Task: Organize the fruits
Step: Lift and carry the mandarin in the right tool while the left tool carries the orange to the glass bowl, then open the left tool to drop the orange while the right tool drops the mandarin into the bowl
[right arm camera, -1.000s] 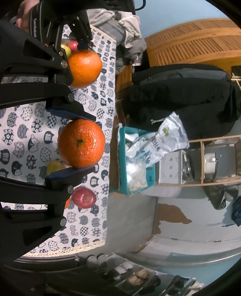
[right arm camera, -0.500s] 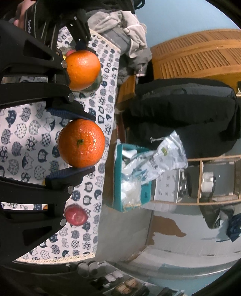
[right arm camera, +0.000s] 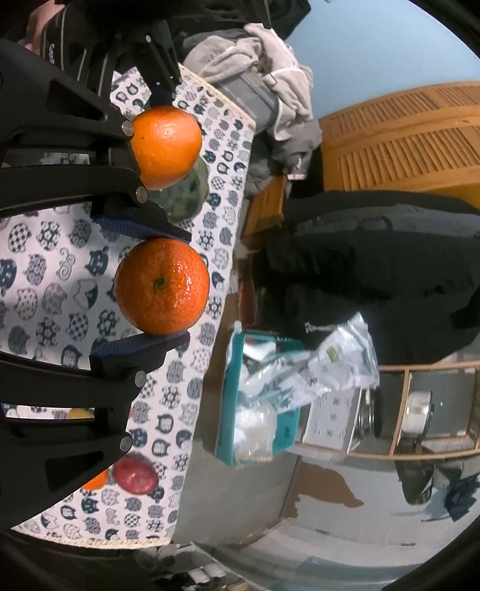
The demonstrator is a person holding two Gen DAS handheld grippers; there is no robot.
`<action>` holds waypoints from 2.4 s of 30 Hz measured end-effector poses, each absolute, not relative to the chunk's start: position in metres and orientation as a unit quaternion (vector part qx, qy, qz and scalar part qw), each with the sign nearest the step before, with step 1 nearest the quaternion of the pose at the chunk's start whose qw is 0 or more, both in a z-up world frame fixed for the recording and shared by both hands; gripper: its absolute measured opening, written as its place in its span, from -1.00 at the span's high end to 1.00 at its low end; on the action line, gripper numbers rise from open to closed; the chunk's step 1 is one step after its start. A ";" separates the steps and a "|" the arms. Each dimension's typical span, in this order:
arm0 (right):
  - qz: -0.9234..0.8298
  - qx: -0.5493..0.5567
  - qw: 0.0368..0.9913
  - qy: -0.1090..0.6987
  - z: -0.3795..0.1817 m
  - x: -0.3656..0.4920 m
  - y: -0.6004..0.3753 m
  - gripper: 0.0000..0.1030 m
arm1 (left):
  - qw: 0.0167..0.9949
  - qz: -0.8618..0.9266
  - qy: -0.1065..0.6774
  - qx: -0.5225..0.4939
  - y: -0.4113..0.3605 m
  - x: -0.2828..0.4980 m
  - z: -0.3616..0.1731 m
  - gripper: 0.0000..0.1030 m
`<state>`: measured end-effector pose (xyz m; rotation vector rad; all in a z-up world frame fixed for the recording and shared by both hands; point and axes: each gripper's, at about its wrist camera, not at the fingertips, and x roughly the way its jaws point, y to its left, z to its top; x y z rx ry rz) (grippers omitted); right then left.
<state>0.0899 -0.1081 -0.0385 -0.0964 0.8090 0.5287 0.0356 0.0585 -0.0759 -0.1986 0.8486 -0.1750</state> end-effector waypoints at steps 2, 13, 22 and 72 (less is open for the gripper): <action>0.259 -0.048 0.882 0.390 -0.040 0.090 -0.100 0.12 | 0.901 -0.077 0.414 -0.103 0.068 0.036 -0.080 -0.24; 0.290 -0.060 0.862 0.411 -0.063 0.101 -0.045 0.12 | 0.889 -0.025 0.437 -0.133 0.122 0.034 -0.107 -0.24; 0.311 -0.070 0.841 0.437 -0.090 0.110 -0.006 0.12 | 0.881 0.000 0.448 -0.151 0.157 0.036 -0.129 -0.24; 0.347 -0.056 0.747 0.564 -0.191 0.114 0.042 0.02 | 0.826 0.024 0.536 -0.170 0.177 0.043 -0.206 -0.23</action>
